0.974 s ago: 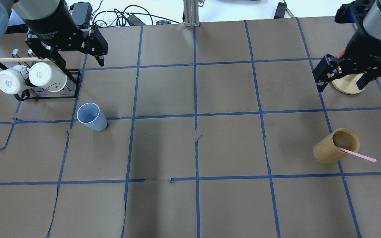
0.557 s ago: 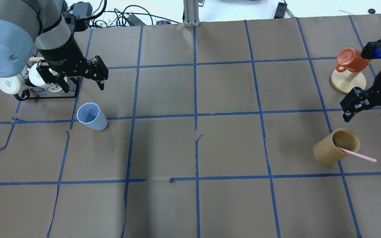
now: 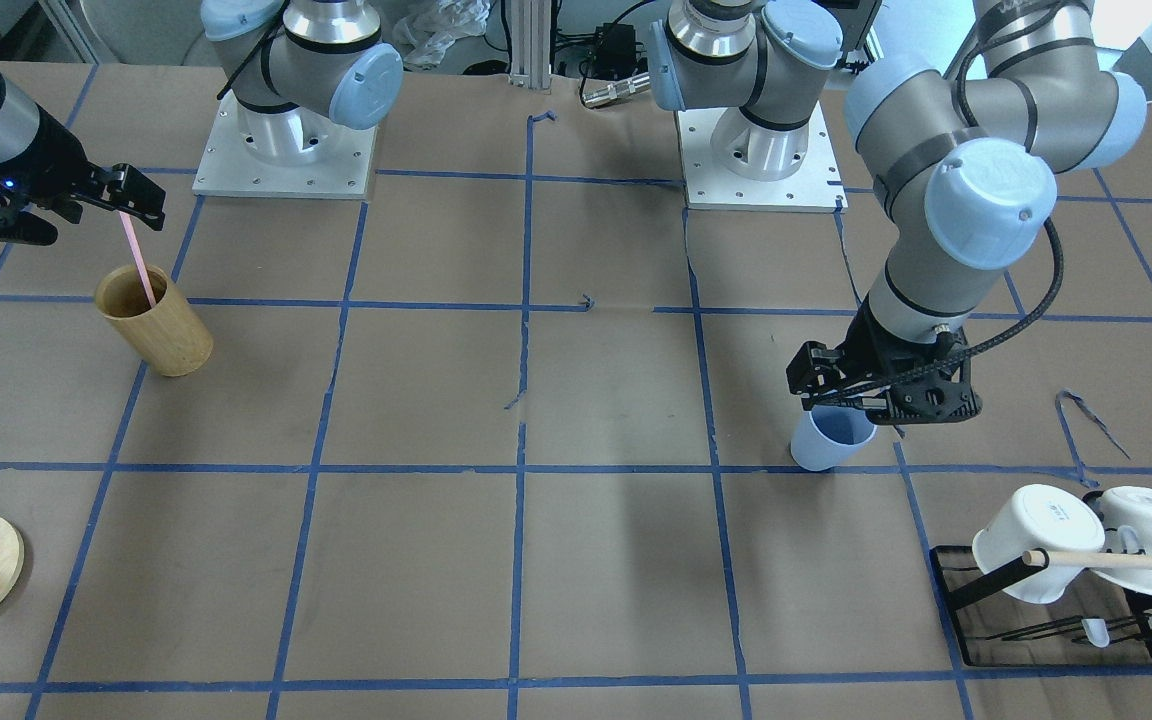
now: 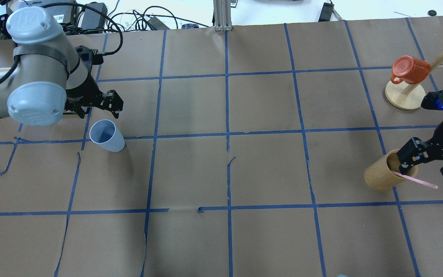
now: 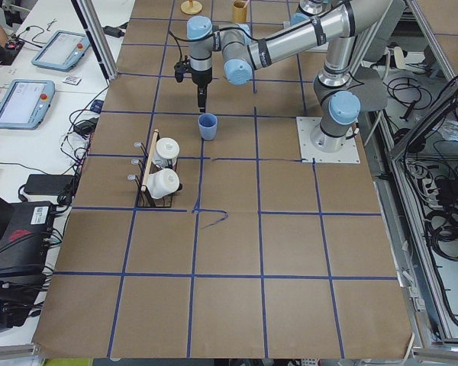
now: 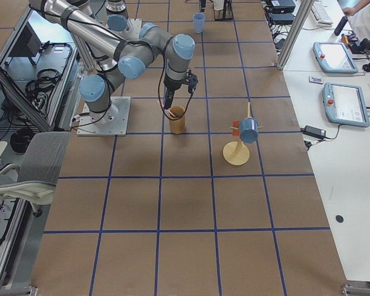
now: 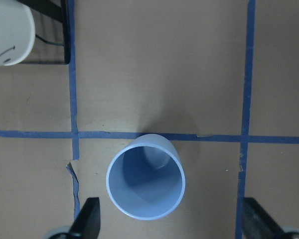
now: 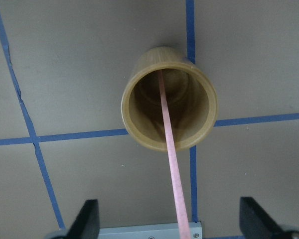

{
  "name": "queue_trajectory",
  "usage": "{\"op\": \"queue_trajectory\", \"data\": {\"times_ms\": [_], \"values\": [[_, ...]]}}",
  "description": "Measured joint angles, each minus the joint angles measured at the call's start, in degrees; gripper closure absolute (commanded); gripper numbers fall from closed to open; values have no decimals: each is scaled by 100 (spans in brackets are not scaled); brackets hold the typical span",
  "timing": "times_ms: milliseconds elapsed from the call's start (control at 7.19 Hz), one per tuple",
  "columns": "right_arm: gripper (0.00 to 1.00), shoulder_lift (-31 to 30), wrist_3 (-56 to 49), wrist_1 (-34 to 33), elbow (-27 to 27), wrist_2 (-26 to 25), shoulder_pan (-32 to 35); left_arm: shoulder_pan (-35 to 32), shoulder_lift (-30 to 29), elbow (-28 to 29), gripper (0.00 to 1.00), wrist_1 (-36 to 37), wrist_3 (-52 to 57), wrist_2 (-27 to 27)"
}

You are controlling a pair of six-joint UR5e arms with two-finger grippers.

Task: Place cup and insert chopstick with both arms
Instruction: 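Lower the left gripper to the blue cup while the right descends to the bamboo cup, then grasp the blue cup with the left gripper while the right grasps the pink chopstick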

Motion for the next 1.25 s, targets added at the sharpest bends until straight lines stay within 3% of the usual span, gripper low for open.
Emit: {"op": "queue_trajectory", "data": {"times_ms": [139, 278, 417, 557, 835, 1113, 1252], "values": [[36, -2, -29, 36, 37, -17, -18, 8, -111, -140, 21, 84, 16, -16], [37, 11, -67, 63, 51, -43, -26, 6, -211, -257, 33, 170, 22, -32], [39, 35, -88, 77, 61, -73, -31, -12, -311, -321, 76, 291, 23, -41], [42, 79, -104, 80, 72, -92, -39, -34, -388, -347, 100, 394, 31, -45], [54, 201, -150, 78, 87, -148, -49, -47, -462, -363, 100, 466, 43, -37], [77, 236, -162, 115, 108, -259, -52, -61, -465, -338, 100, 495, -81, -9], [79, 238, -166, 193, 108, -323, -52, -94, -435, -302, 100, 511, -356, -3]]}}
